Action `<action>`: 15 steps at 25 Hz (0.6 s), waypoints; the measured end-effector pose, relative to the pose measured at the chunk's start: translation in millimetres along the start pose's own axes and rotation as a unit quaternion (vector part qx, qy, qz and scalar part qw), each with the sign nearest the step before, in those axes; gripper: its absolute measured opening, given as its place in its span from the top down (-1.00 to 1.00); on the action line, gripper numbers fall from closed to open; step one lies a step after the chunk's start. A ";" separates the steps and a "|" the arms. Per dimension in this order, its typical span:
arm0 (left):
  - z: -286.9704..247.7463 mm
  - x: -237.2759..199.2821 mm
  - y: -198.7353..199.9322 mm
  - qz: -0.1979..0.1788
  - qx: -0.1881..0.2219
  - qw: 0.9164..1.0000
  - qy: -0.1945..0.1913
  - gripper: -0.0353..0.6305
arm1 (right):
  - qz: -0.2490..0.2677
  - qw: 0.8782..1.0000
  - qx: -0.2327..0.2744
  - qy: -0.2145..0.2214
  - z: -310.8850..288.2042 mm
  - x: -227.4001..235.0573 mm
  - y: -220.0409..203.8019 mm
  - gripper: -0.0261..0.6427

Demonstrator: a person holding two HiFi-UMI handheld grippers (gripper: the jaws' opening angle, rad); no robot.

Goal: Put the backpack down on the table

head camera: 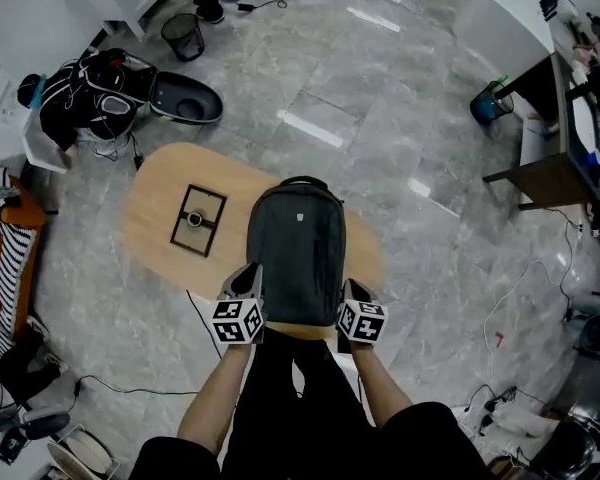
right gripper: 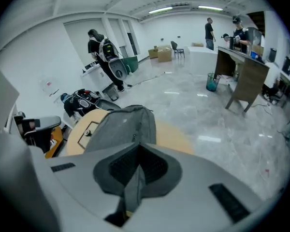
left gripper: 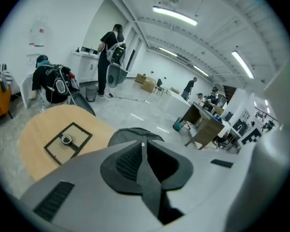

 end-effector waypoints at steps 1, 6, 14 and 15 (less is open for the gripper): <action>4.5 11.4 3.7 -0.014 0.001 1.000 0.004 0.78 | 0.007 1.000 0.008 0.010 10.0 -6.7 5.4 0.89; 26.9 69.8 32.9 -0.054 0.018 0.998 -0.010 0.82 | 0.054 0.994 0.072 0.067 67.0 -41.5 45.3 0.89; 87.9 149.7 69.9 -0.111 0.075 0.991 -0.021 0.82 | 0.096 0.965 0.191 0.152 167.5 -90.8 90.0 0.89; 94.4 157.0 73.5 -0.108 0.083 0.990 -0.023 0.82 | 0.106 0.961 0.200 0.158 177.6 -93.5 92.3 0.89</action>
Point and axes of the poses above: the fingertips, and each gripper's own axes: z backward along the fingers, x to its right, y out of its top, the point moved 4 cm from there along z, backward along the fingers, and after that the axes turned 2 degrees about -x, right-handed, at the moved point
